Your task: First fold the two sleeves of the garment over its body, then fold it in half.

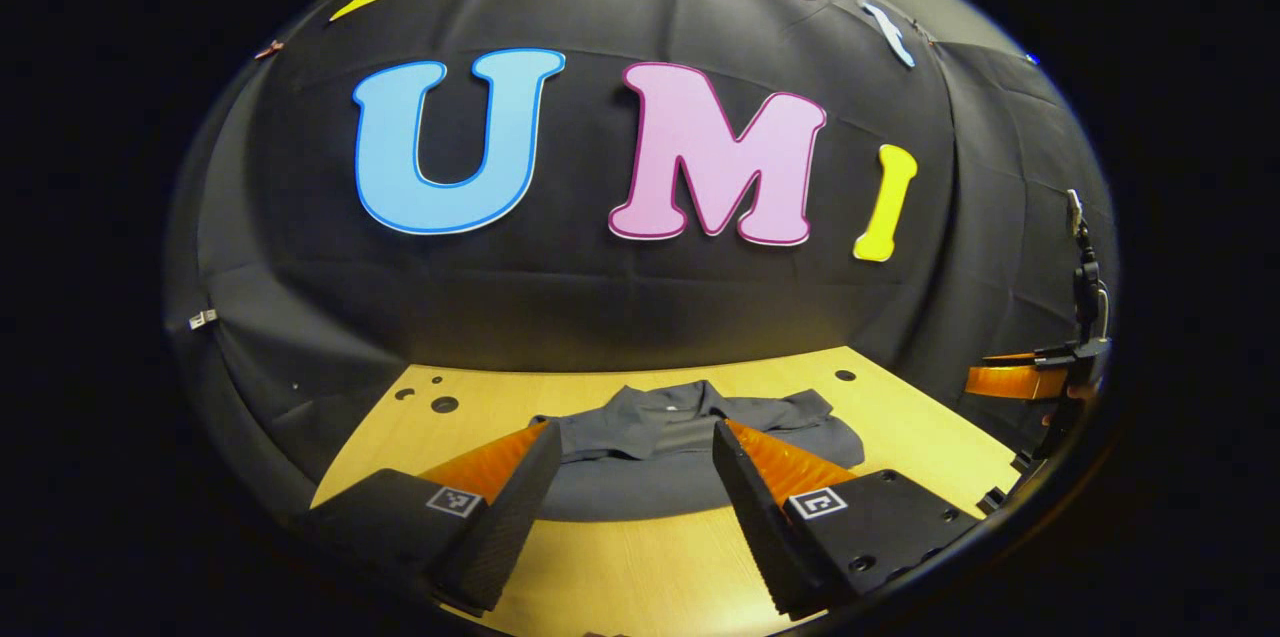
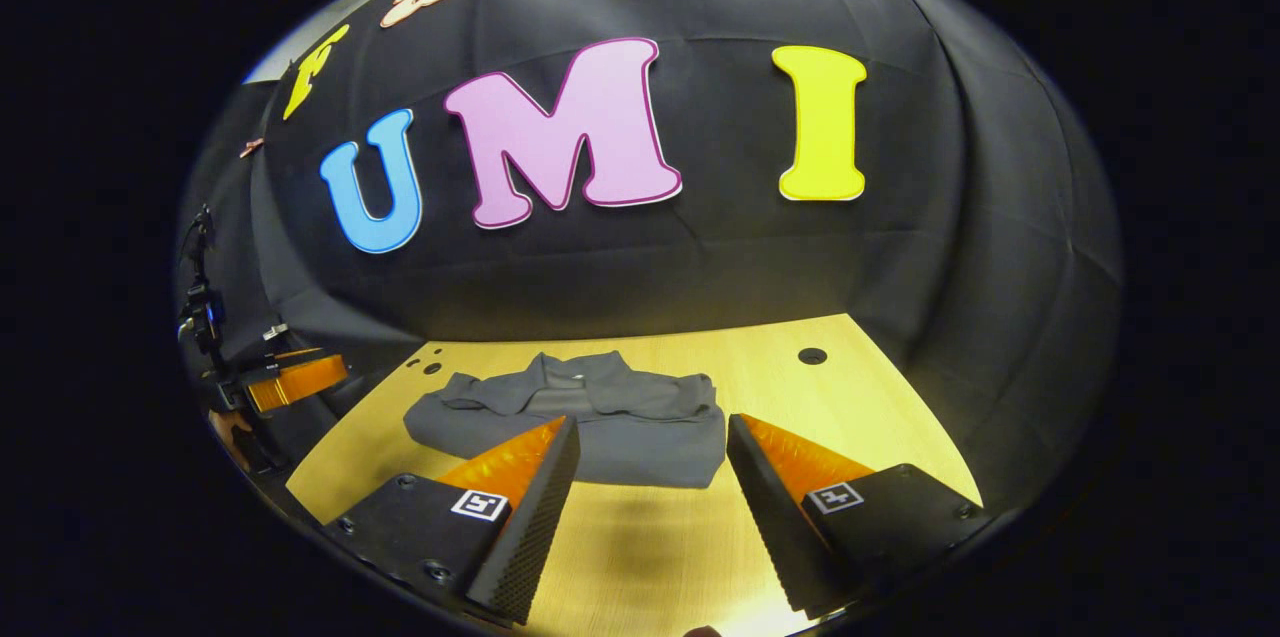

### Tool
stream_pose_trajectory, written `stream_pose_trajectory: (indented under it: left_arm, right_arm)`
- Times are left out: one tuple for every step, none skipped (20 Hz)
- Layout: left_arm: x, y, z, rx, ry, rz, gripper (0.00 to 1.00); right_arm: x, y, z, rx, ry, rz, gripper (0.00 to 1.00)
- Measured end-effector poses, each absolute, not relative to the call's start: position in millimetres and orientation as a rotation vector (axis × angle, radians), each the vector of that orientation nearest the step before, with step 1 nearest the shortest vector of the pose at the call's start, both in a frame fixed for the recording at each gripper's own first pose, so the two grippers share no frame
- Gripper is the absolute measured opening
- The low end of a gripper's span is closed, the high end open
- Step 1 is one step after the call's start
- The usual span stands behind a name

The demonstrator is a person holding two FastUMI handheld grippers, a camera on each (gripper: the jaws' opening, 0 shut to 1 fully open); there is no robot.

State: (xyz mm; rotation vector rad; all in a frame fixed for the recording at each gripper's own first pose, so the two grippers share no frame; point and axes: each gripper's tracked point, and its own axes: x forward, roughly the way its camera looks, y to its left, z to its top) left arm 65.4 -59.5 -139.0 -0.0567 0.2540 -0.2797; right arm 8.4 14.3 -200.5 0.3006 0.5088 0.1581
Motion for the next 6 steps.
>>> stream_pose_trajectory:
  left_arm:
    - [60.6, -59.2, -141.1, -0.055, 0.256, -0.286, 0.95]
    - [56.6, -60.2, -141.9, -0.057, 0.26, -0.29, 0.96]
    - [54.1, -60.8, -143.9, -0.059, 0.266, -0.292, 0.95]
    - [51.3, -60.8, -144.2, -0.06, 0.271, -0.294, 0.96]
    - [50.1, -60.5, -145.4, -0.061, 0.273, -0.295, 0.95]
    - [49.2, -60.4, -145.3, -0.061, 0.275, -0.295, 0.96]
  right_arm:
    - [4.4, 14.5, -200.0, 0.304, 0.513, 0.156, 0.93]
    - [1.2, 14.3, -198.4, 0.307, 0.514, 0.152, 0.92]
    - [0.4, 13.5, -197.4, 0.311, 0.512, 0.146, 0.93]
    - [-0.7, 12.9, -195.5, 0.316, 0.509, 0.144, 0.93]
    - [-3.7, 10.4, -194.0, 0.316, 0.508, 0.137, 0.93]
    - [-4.1, 8.1, -194.3, 0.317, 0.506, 0.132, 0.93]
